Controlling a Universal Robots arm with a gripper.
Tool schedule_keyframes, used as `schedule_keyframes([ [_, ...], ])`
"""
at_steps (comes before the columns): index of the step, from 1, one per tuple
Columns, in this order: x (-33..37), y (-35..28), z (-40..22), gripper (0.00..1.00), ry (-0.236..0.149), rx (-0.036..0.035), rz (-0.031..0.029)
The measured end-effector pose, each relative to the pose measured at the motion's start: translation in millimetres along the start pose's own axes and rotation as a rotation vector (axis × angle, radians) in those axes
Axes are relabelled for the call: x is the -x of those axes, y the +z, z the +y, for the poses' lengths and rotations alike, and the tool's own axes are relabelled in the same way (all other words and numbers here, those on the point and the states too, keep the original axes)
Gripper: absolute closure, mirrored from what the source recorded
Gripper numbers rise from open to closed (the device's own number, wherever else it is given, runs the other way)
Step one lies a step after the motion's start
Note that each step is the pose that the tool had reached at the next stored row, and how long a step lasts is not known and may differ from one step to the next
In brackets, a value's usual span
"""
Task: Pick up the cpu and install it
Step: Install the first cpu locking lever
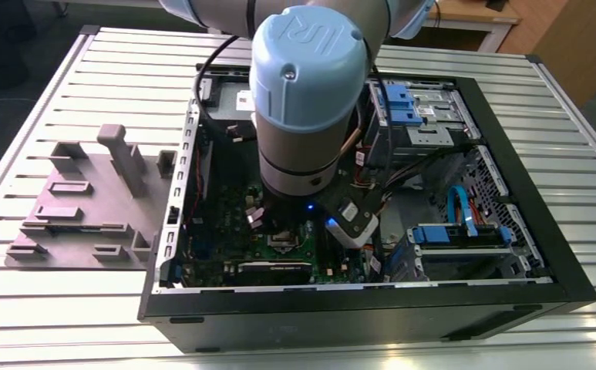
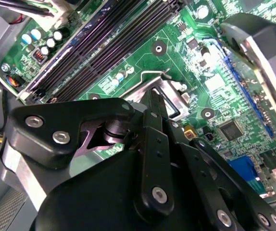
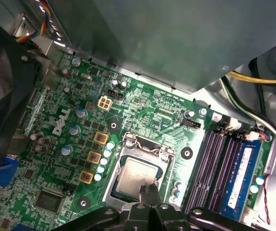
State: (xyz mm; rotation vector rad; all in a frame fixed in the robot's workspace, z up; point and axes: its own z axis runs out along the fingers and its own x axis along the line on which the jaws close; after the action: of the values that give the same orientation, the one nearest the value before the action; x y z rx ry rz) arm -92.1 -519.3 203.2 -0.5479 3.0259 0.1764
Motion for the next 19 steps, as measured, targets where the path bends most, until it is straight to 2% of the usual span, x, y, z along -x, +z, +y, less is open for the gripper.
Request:
schedule_keyframes([
  [3, -0.2, 3.1, -0.9, 0.90, 0.000, -0.0006, 0.0018],
  [7, 1.8, 3.6, -2.5, 0.90, 0.001, -0.0040, 0.0079],
  [14, 8.2, 3.8, -5.5, 0.90, 0.001, -0.0199, 0.0265],
  [19, 11.4, 3.9, -6.8, 0.90, 0.002, -0.0218, 0.0323],
])
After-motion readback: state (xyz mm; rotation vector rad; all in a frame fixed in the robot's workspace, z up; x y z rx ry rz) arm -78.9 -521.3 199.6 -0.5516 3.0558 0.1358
